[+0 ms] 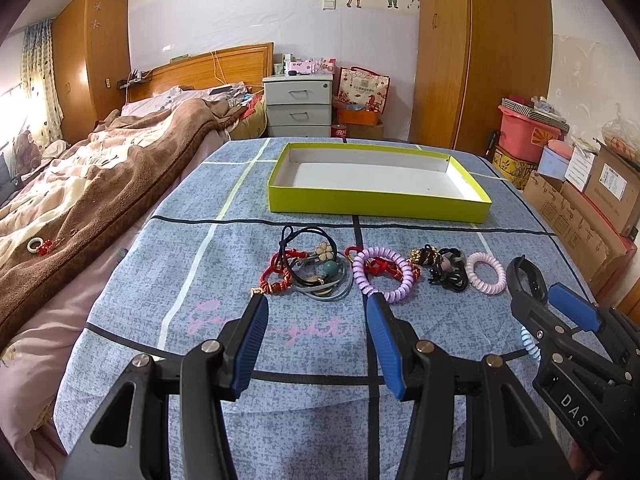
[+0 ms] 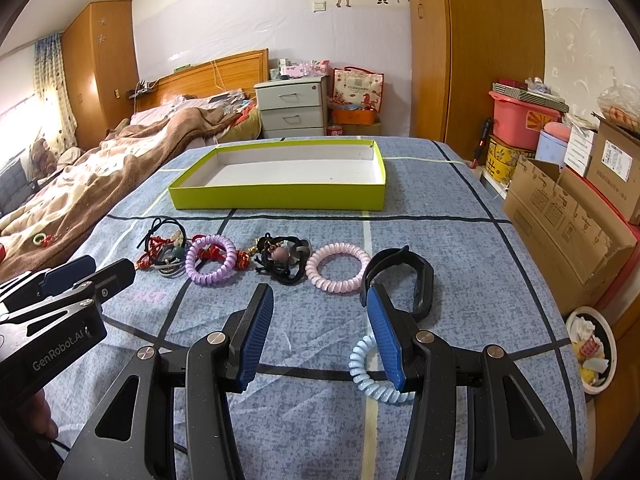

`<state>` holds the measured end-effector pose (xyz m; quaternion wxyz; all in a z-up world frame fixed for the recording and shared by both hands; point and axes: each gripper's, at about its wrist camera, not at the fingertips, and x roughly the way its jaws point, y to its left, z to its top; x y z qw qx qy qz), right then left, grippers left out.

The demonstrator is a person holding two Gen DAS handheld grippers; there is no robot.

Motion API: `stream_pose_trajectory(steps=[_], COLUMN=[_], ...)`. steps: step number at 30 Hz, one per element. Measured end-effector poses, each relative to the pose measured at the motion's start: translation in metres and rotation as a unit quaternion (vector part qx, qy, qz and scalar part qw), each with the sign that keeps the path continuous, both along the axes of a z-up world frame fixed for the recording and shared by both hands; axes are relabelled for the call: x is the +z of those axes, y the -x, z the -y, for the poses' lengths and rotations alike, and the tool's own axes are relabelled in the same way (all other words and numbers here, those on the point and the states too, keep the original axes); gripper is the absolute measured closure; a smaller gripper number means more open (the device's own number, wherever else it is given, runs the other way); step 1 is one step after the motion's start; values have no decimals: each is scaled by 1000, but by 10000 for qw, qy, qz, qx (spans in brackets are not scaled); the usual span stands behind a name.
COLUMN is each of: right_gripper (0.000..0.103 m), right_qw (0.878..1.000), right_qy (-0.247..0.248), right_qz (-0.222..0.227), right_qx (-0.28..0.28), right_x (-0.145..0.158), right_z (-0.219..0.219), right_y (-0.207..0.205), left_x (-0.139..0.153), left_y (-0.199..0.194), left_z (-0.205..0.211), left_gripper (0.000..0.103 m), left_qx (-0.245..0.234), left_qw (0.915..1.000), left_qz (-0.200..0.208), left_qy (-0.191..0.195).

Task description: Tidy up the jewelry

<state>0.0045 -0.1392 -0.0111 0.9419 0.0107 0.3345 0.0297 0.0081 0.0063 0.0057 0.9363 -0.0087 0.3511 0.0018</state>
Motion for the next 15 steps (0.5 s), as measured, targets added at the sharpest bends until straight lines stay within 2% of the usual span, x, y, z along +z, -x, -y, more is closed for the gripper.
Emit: stream_pose_trajectory(steps=[15], right_gripper=[53], right_qw=[10000], right_qy=[4], right_qz=[-6], right_qx=[18], right_x=[-1], right_z=[-1], right_y=[0], left_x=[-2], left_y=[0], left_z=[0], left_gripper=[50], left_qx=[6], left_qw=[10000], left_qz=[-22], left_qy=[5])
